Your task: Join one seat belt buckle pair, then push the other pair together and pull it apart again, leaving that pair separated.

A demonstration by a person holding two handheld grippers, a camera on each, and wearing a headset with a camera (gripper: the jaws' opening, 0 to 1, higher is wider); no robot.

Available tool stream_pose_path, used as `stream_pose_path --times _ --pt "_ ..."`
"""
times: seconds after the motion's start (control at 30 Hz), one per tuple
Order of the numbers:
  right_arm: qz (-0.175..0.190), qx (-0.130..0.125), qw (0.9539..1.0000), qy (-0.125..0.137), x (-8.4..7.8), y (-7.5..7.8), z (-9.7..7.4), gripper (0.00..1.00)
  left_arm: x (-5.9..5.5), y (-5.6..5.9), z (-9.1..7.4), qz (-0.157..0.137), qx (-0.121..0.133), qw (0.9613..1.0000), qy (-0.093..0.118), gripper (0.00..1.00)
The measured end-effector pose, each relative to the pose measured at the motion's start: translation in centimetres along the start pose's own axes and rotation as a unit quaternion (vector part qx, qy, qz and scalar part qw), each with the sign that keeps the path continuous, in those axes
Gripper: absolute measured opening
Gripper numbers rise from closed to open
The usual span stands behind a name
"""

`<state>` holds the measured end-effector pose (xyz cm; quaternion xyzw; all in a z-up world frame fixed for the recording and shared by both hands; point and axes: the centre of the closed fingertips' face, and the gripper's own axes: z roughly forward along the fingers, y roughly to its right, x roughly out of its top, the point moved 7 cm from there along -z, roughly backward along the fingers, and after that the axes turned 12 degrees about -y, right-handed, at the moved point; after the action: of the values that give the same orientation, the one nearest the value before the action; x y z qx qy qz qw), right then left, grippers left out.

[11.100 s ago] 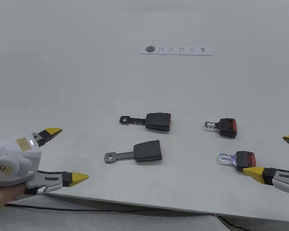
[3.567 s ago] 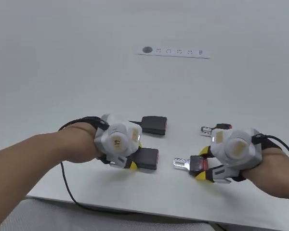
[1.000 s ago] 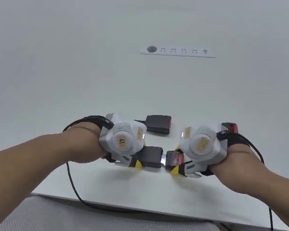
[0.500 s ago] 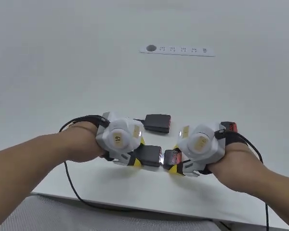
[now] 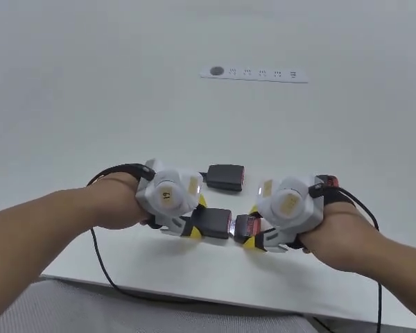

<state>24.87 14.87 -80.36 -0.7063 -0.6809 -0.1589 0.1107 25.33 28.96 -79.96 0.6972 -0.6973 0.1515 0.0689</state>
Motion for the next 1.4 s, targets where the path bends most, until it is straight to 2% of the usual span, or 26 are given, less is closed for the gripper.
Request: stream_pose_path --times 0.33,0.47,0.73,0.8,0.93,1.07,1.23,1.4 --pt "0.002 -0.002 1.0 0.004 -0.1 -0.1 0.0 0.34 0.0 0.0 0.0 -0.008 -0.003 1.0 -0.002 0.32" --pt "0.0 -0.002 1.0 0.002 -0.1 -0.1 0.1 0.34 0.2 0.1 0.0 -0.009 -0.001 0.9999 -0.012 0.32" --pt "-0.013 -0.011 0.9998 -0.003 0.0 -0.2 0.1 0.35 0.2 0.1 -0.1 -0.012 -0.002 0.9998 -0.017 0.33" --pt "-0.018 -0.012 0.9998 -0.002 0.0 -0.2 0.1 0.35 0.2 0.0 0.0 -0.021 -0.006 0.9996 -0.016 0.33" --pt "-0.015 -0.011 0.9998 -0.003 0.0 -0.2 0.1 0.36 0.3 -0.1 0.0 -0.022 -0.011 0.9995 -0.022 0.33" --pt "-0.017 -0.012 0.9998 -0.006 0.0 -0.3 0.0 0.36 0.3 0.0 -0.1 -0.018 -0.004 0.9994 -0.03 0.33" --pt "0.004 -0.005 0.9999 0.009 0.2 -0.2 -1.0 0.36 0.3 0.1 -1.2 -0.011 0.007 0.9992 -0.037 0.32" --pt "0.005 -0.007 0.9997 0.024 0.5 0.0 -2.4 0.36 0.6 -0.3 -2.8 -0.014 0.016 0.9995 -0.024 0.34"
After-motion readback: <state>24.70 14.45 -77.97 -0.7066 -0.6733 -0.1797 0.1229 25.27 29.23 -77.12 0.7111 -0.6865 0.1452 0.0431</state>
